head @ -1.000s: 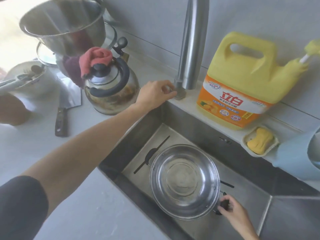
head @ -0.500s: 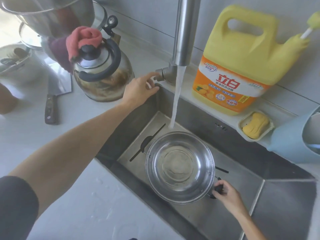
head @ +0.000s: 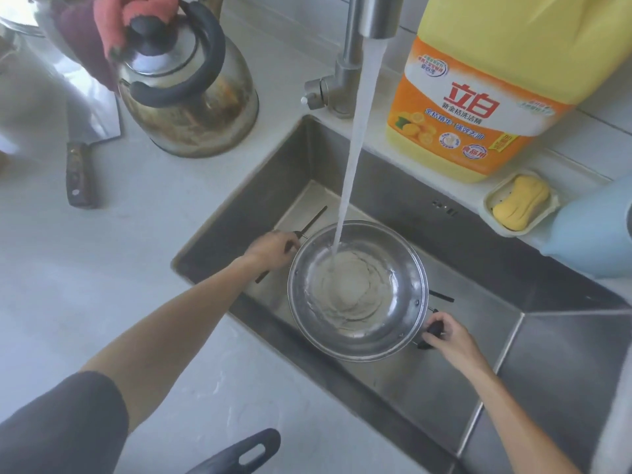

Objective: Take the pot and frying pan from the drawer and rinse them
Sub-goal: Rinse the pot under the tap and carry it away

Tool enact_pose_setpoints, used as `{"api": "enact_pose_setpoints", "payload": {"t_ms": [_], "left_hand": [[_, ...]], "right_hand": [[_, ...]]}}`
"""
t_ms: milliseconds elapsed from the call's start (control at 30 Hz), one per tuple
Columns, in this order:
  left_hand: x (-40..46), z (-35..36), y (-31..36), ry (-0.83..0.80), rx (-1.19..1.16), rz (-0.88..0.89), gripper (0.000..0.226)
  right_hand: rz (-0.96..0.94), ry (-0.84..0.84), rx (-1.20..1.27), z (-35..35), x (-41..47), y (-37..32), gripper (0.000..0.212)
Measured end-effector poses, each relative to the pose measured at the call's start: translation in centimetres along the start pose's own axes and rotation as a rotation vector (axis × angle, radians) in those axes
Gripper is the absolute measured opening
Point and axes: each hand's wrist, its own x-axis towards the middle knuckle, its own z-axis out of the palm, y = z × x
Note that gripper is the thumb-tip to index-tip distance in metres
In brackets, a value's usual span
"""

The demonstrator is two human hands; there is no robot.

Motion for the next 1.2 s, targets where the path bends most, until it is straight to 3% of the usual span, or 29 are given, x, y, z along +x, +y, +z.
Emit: {"api": "enact_pose_setpoints", "payload": {"t_ms": [100, 300, 467, 600, 767, 1000, 1200], "left_hand": [[-0.1, -0.5, -0.2, -0.020, -0.029, 0.054, 0.025], [-3.3, -4.8, 0.2, 0.112, -0.137, 0.159, 0.020], [-5.7, -6.1, -0.4, -0.056, -0.211, 0.130, 0.014], [-7.0, -4.7, -0.9, -0.069, -0.285, 0.111, 0.015], [-8.6, -4.9, -0.2, 0.187, -0.393, 0.168, 0.029], [-10.0, -8.7, 0.0, 0.455, -0.504, 0.223, 0.022], [-11.0, -9.4, -0.8, 0.379, -0.364, 0.177, 0.019]], "right_hand": [[0.024, 0.001, 0.020, -0.5, 0.0, 0.1, 0.024], [0.006, 0.017, 0.087, -3.7, -1.6, -2.4, 0.030], [-0.178, 0.102, 0.089, -7.0, -3.5, -7.6, 0.033], [-0.293, 0.084, -0.022, -8.6, -4.6, -10.4, 0.029], [-0.307, 0.098, -0.006, -8.9, -5.0, -10.7, 0.030], [-0.242, -0.012, 0.058, -5.8, -4.5, -9.0, 0.020], [-0.179, -0.065, 0.028, -5.4, -4.8, -8.6, 0.021]]}}
